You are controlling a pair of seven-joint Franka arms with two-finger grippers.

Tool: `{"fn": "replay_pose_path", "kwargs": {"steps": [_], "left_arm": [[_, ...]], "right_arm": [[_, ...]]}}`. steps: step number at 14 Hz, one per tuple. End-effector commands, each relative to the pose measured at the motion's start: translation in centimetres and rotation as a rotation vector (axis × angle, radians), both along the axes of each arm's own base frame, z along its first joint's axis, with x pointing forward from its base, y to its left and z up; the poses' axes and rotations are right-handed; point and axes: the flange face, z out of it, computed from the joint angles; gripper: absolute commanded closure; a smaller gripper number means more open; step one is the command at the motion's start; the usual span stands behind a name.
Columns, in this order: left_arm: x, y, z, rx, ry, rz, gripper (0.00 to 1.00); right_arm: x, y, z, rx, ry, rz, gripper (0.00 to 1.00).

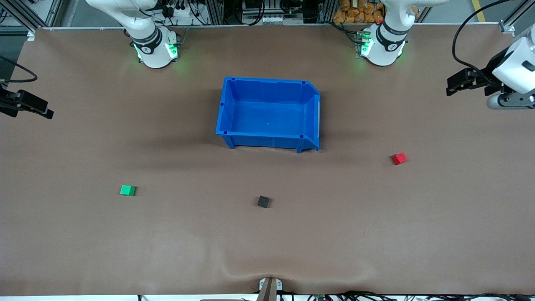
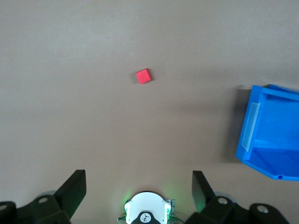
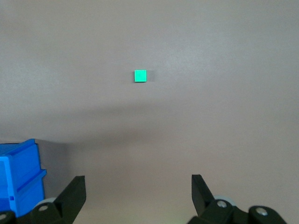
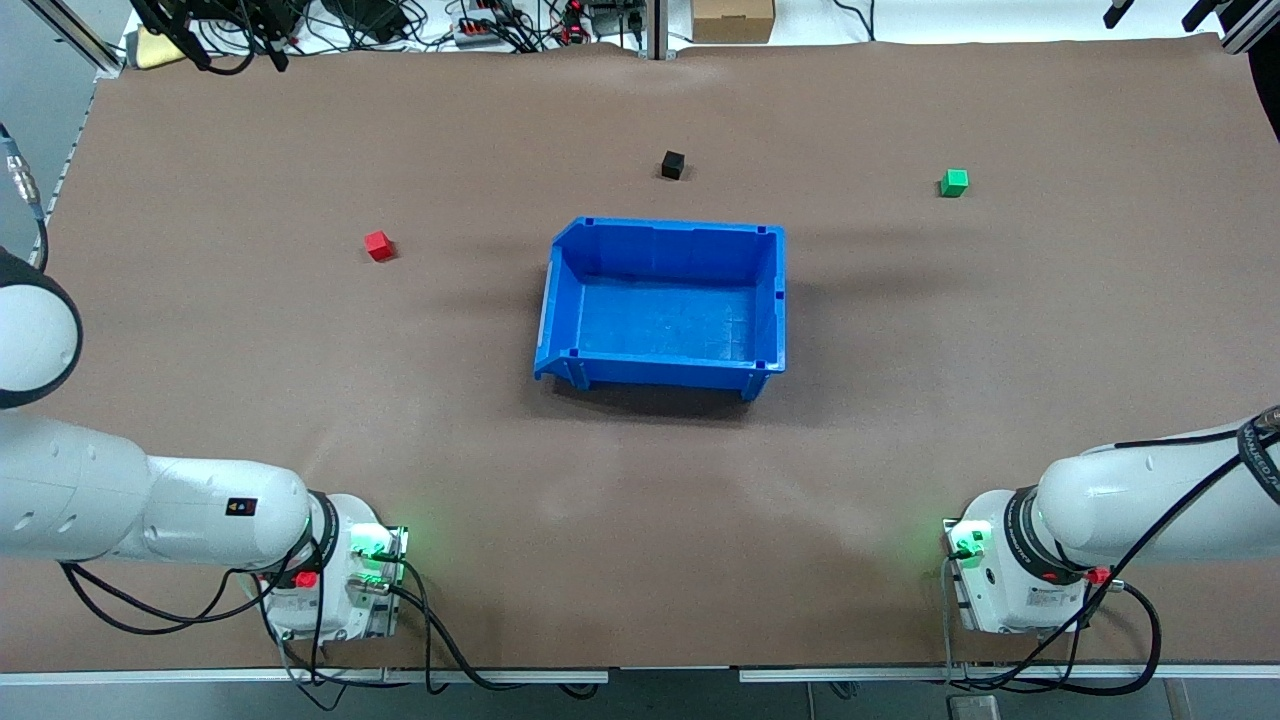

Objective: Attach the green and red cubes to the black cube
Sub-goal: 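Move the left gripper out from rest toward the red cube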

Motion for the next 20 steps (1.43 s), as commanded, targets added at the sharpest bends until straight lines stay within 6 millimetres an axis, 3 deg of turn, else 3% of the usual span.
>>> {"fn": "replay_pose_path", "kwargs": {"steps": [1,3,10,20], "left_arm": [[0.0,-0.2,-1.2,0.0,0.003,0.002,0.0],[0.4,-0.4,-2.8,-0.001,-0.005,-0.002,0.0],[1.1,-0.6,-5.6,-0.002,-0.026,-0.011,0.0],[1.7,-0.4,-13.0,-0.009,-0.088,-0.018,0.0]], "right_arm": [[0.3,1.5,0.4,-0.009,-0.003,0.011,0.0],[0.3,1.5,0.5,-0.009,-0.006,0.011,0.0],[0.3,1.2,0.9,-0.01,-0.014,0.005,0.0],[0.3,0.9,0.9,-0.01,-0.014,0.002,0.0]]}}
